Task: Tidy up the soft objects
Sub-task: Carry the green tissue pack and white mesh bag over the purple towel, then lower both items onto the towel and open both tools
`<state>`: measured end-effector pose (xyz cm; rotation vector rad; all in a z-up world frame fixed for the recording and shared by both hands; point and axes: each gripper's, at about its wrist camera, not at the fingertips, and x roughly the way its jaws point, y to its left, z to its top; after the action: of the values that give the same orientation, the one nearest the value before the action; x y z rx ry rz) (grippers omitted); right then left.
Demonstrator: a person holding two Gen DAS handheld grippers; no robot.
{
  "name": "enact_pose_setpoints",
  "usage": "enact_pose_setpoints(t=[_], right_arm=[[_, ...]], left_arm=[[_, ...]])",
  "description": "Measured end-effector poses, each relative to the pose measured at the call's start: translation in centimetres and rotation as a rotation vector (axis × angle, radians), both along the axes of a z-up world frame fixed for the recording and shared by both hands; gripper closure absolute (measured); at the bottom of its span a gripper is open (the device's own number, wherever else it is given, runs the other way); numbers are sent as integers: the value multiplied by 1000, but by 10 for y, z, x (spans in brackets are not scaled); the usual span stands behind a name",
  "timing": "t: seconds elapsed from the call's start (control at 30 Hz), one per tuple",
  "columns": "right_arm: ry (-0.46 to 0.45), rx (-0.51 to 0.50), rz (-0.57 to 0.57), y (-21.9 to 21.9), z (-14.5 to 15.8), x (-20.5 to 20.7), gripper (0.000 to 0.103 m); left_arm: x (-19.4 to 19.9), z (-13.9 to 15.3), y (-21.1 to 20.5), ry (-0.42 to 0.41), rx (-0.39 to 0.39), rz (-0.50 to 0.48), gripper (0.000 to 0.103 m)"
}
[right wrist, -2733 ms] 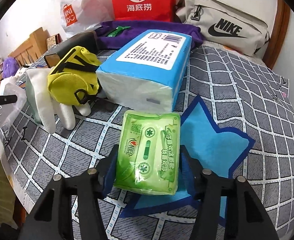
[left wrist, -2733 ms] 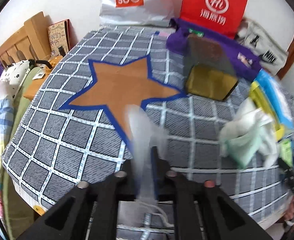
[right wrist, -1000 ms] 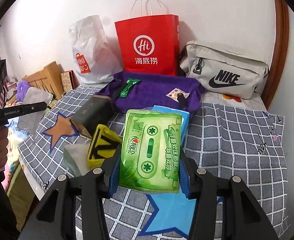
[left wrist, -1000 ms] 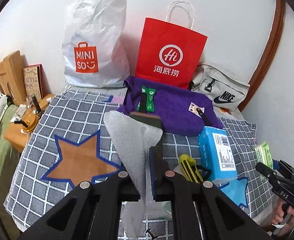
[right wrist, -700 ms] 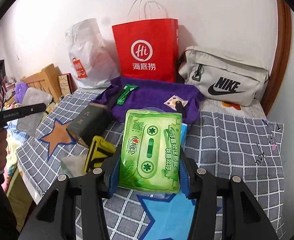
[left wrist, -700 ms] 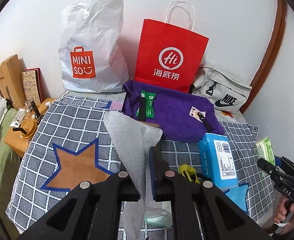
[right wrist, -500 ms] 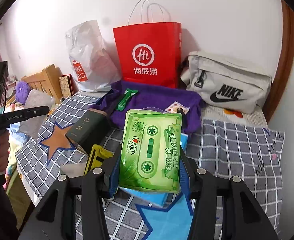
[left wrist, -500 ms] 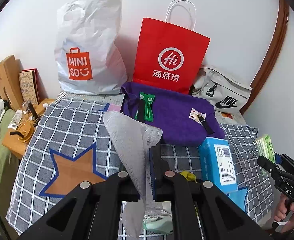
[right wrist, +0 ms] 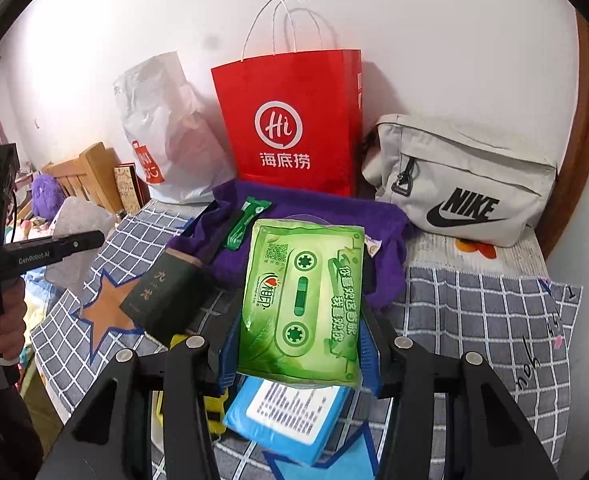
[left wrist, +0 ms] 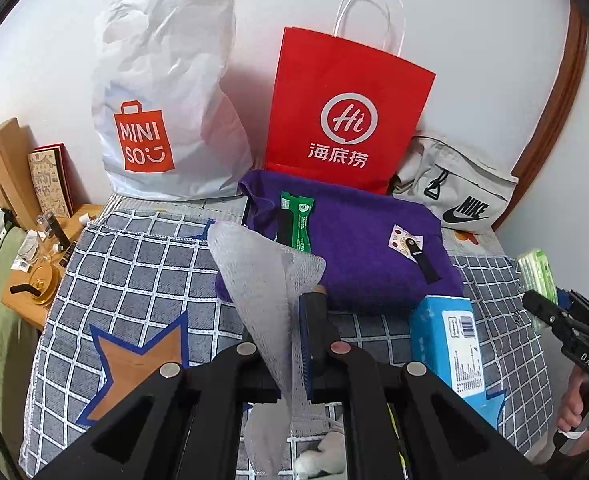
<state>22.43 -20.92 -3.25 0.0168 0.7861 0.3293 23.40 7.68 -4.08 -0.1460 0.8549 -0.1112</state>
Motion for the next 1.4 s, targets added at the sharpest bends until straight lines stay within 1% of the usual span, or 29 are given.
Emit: enact_pose_setpoints(t=[0.1,0.37,0.67,0.83,1.1,1.4], right_arm=[[0,3,4,2,-1,11,54],[10,7,16,8,-7,49,54],[51,-13,54,24,-26,93,53],[90,-32,69,29,-46,117,52],[172,-44,92,31,-85,152,52],[236,-38,117,26,-114,168,52]], left_arm=[[11,-4,2,19,-9,7,96],[43,-11,3,48,7,16,96],[85,-21,-1,80,11,-5,96],[110,-28,-10,100,17,-29,96],[147,-55,-29,157,16,-64,96],[177,-82,-55,215,35,-140,96]])
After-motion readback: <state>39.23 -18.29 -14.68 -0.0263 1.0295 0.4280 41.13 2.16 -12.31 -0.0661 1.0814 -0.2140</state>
